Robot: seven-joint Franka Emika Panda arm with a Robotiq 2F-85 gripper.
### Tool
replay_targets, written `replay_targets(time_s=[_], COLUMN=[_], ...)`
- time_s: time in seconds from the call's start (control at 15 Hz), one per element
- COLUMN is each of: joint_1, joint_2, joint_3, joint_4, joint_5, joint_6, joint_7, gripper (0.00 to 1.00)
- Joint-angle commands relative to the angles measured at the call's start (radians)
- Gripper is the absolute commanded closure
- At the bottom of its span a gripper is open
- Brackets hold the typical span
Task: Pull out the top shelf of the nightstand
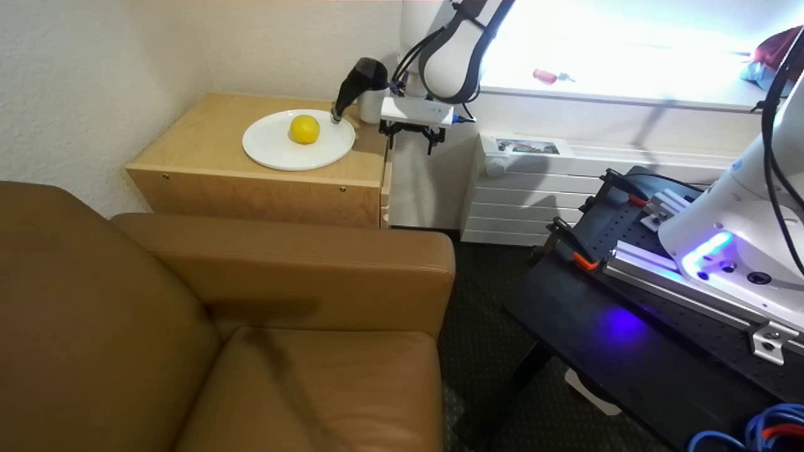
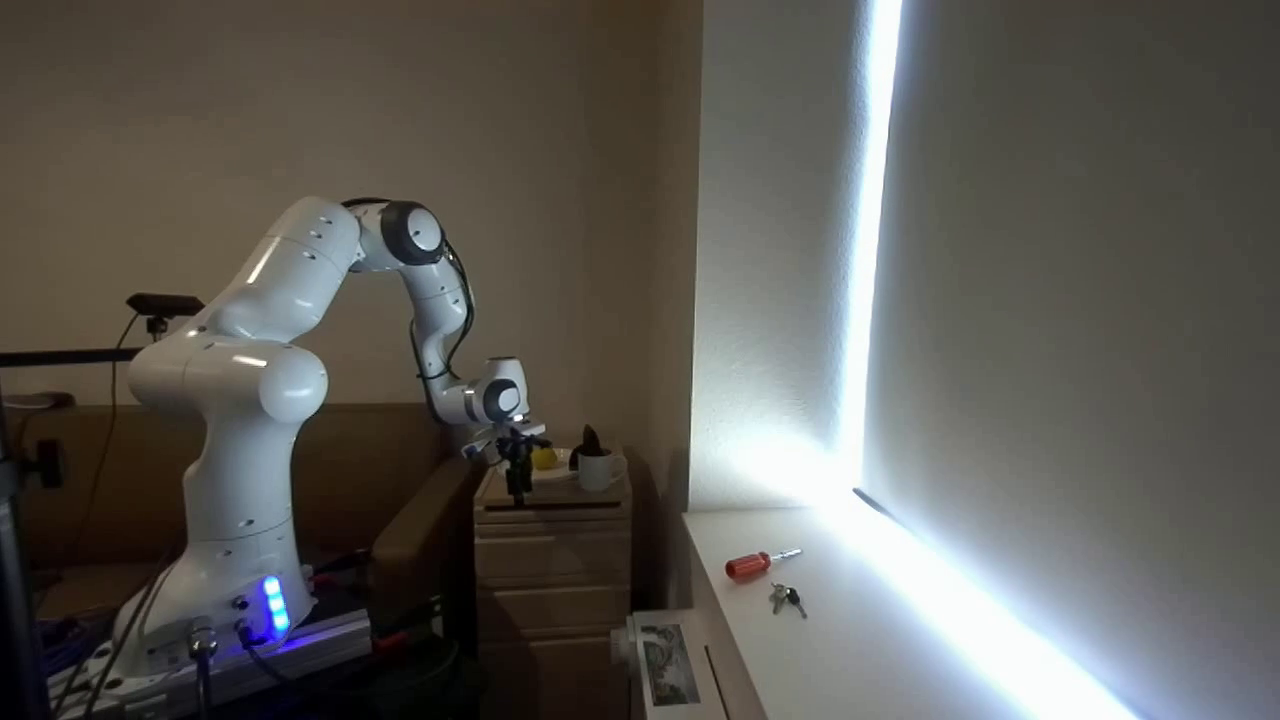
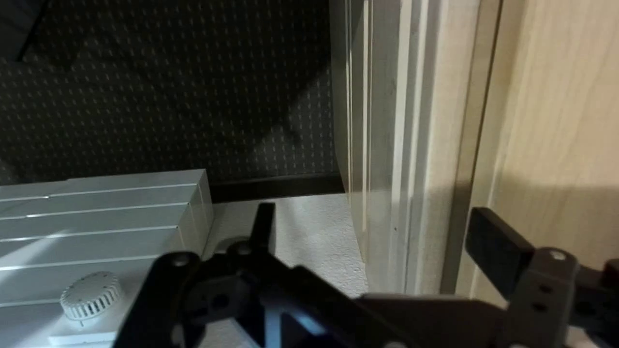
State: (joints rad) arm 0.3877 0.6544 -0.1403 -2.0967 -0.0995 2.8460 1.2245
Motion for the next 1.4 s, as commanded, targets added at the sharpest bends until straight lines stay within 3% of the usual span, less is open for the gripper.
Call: replay_targets(time_s=[0.0,0.27,0.33,0.53,0.73,1.07,1.13,1.33], joint_1=[0.04,0.011,0.041,0.039,-0.093,-0.367,-0.264,-0.331], joint_2=[0.127,0.2,0.141,0.14,0.142,0.169,0.148,0.161], joint_3=[-0.041,-0.01,-0.038,-0.036,0.093,0.331,0.234,0.291], joint_4=[0.105,0.17,0.108,0.109,0.101,0.086,0.084,0.086], joint_5=[0.006,0.043,0.04,0.047,0.115,0.313,0.316,0.351], joint_6=[0.047,0.031,0.025,0.024,0.08,0.156,0.108,0.125], joint_7=[-0.01,-0.053,-0.036,-0.048,-0.149,-0.436,-0.389,-0.455], gripper=[0.0,0.0,0.0,0.0,0.0,0.0,0.0,0.0])
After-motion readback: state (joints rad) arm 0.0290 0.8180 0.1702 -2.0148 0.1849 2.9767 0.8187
